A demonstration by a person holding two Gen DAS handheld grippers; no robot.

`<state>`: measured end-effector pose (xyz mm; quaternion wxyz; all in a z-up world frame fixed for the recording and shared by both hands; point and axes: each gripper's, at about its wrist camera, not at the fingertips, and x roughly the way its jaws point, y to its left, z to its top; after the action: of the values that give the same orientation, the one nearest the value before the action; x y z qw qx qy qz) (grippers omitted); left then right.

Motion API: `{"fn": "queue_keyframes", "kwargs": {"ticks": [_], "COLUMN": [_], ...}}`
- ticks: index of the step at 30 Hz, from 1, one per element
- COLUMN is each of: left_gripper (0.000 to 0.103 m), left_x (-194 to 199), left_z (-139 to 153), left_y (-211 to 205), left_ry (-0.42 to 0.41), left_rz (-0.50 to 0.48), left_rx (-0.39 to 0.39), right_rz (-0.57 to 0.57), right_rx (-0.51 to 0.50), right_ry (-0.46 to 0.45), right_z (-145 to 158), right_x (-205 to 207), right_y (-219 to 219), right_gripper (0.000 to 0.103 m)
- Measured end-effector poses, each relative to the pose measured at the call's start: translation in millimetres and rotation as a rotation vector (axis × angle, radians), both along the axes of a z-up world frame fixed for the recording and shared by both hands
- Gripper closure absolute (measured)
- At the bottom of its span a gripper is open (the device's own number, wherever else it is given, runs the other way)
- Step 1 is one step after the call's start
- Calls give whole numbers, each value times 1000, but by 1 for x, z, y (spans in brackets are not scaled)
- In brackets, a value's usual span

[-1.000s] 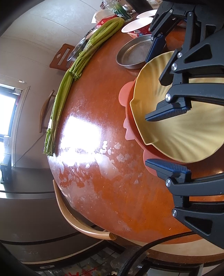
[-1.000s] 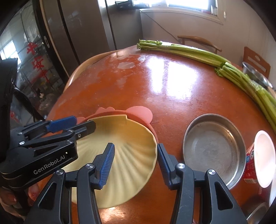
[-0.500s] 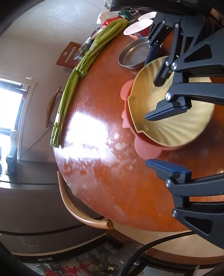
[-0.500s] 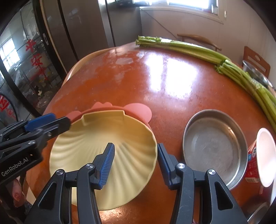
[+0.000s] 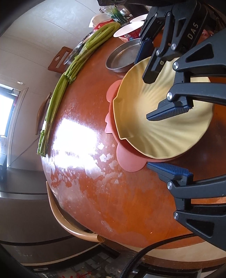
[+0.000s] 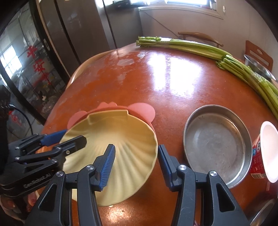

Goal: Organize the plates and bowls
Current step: 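Lower the yellow plate into the pink plate and open the left tool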

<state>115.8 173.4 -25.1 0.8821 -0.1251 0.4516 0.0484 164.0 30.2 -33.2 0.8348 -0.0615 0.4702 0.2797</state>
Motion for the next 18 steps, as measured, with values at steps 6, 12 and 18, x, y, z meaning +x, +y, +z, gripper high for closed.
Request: {"fn": "queue_keyframes", "kwargs": {"ticks": [6,12,18], "left_gripper": [55,51,49], "left_x": [5,2,-10], "left_z": [0,2,16], "left_y": [-10,-9,-2], "left_ry": [1,2,-25], "left_rz": [-23,14,55], "left_rx": [5,22,47], "right_rz": [-42,-74,-108], "right_rx": [16,31,53], "right_ry": [-21,-37,-51], "right_z": [12,22,30], "right_x": [-3,-10,-15], "right_y": [-18,-34,-53], "right_gripper": [50,50,50]}}
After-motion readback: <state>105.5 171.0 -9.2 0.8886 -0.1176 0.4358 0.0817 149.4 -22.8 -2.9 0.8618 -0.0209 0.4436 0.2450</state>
